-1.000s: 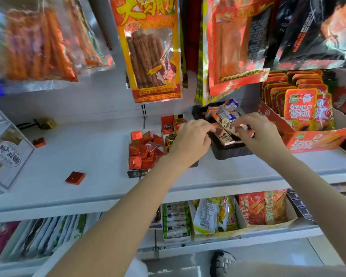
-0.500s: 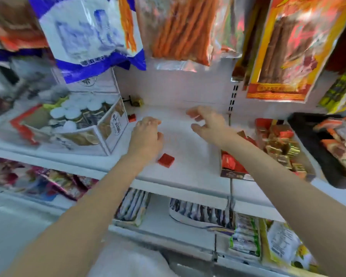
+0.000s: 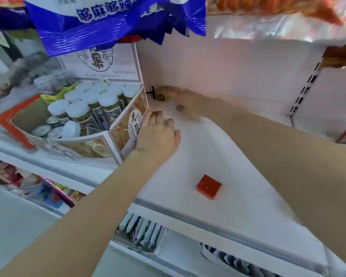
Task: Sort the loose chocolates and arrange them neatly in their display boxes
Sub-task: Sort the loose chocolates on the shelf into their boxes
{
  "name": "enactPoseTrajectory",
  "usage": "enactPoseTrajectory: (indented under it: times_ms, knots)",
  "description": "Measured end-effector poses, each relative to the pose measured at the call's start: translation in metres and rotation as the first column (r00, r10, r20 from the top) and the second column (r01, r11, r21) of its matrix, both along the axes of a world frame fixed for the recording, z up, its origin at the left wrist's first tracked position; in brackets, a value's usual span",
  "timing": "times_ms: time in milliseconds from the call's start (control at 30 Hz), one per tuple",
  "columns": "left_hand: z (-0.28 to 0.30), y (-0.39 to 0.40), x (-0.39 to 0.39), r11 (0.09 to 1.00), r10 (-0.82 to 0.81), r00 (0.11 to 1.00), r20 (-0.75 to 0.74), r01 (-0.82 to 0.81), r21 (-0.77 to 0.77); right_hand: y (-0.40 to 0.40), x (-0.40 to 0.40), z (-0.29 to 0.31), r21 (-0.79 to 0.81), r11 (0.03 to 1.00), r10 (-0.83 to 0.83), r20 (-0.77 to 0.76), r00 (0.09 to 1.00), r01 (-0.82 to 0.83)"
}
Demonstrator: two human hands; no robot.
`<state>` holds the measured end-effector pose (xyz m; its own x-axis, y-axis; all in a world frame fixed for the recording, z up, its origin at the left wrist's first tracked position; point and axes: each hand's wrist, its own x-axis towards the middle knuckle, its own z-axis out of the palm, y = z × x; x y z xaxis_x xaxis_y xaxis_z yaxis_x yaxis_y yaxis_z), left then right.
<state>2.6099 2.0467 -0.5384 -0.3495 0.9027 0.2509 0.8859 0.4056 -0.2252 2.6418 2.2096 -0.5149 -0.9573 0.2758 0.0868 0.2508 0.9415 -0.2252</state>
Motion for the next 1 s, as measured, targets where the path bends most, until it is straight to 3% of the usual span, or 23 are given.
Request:
enactPoseTrajectory:
  times_ms: [133,233,333,400,467,567,700,833,933,1000]
  knots:
    - [0.000,-0.015,0.000,0.977,-0.128,0.992,-0.013,0.128,0.169,-0.002,-0.014,0.002,0.080,0.996,-0.053,0.070,0.996,0.047]
    - [-0.003,-0.029,0.006,0.967,-0.150,0.987,0.051,0.136,0.217,-0.010,-0.009,0.007,0.047,0.993,-0.105,0.019,0.994,0.104]
    - [0.003,-0.036,0.015,0.965,-0.144,0.986,0.080,0.122,0.231,-0.017,0.005,0.011,0.025,0.978,-0.210,0.061,0.976,0.209]
    - [0.009,-0.039,0.018,0.971,-0.151,0.958,0.242,0.098,0.218,-0.022,0.018,0.014,0.042,0.970,-0.244,0.095,0.965,0.241]
    - [0.015,-0.043,0.017,0.976,-0.147,0.863,0.483,0.047,0.212,-0.029,0.036,0.019,0.037,0.972,-0.234,0.149,0.961,0.231]
    - [0.024,-0.052,0.027,0.976,-0.151,0.770,0.621,0.015,0.218,-0.047,0.084,0.035,-0.180,0.948,-0.229,0.188,0.955,0.263]
    - [0.033,-0.074,0.041,0.993,-0.091,0.710,0.698,0.014,0.114,-0.090,0.147,0.051,-0.377,0.900,-0.214,0.059,0.975,0.220]
    - [0.042,-0.092,0.050,0.997,-0.068,0.670,0.739,0.015,0.079,-0.141,0.172,0.032,-0.163,0.951,-0.223,0.229,0.947,0.264]
    - [0.048,-0.097,0.057,0.997,-0.042,0.674,0.737,-0.019,0.074,-0.159,0.171,0.024,-0.068,0.938,-0.330,0.134,0.935,0.341]
    - [0.052,-0.097,0.066,0.991,-0.055,0.665,0.745,-0.055,0.123,-0.157,0.187,0.035,-0.107,0.899,-0.426,0.014,0.904,0.425]
